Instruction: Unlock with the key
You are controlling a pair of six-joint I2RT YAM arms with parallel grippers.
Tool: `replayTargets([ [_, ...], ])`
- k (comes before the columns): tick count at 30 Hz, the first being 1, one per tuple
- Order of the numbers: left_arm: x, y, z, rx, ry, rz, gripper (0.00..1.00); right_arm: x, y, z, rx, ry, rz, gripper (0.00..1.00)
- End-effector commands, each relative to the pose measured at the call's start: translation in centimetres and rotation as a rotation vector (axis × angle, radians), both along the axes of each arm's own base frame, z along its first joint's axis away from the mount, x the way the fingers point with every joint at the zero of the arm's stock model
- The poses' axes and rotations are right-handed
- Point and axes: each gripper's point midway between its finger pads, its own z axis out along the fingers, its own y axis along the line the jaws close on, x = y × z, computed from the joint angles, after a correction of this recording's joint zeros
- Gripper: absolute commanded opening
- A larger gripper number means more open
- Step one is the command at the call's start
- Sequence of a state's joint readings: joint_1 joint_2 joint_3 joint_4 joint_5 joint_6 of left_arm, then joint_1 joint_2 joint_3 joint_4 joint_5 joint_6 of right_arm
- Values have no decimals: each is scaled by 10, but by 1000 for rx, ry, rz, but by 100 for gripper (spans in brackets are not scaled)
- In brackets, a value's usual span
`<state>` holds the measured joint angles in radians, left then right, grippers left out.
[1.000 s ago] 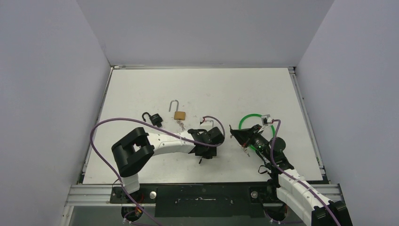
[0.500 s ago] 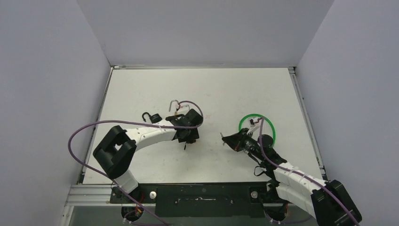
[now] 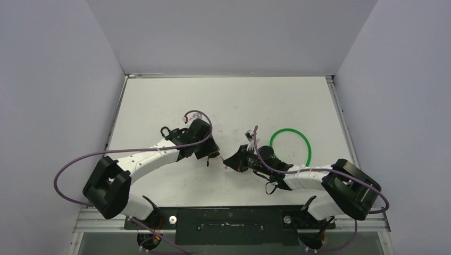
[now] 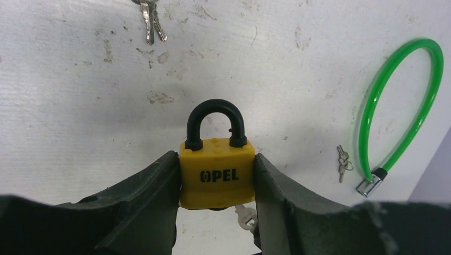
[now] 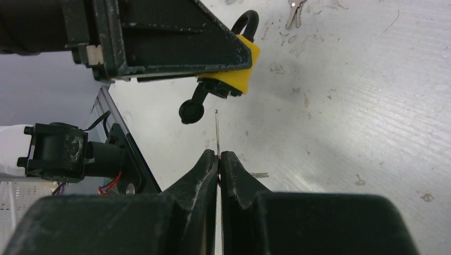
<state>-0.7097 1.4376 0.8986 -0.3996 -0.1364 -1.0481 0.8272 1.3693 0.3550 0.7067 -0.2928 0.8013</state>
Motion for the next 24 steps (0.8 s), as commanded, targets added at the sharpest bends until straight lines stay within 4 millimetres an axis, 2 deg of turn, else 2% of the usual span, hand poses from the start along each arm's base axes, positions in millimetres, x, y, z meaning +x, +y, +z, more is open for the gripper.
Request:
replayTargets([
  [1,9,-18,35,-160,-69,-3,0,18,23,33,92,-70,-11,0],
  [6,9,-20,38,-182,-73,-4,0,17,32,30,85,-59,23,0],
  [14,11,-19,37,-199,-71,8,0,12,38,26,83,-53,50,0],
  [24,10,-19,40,-226,-71,15,0,22,40,20,47,-16,9,0],
])
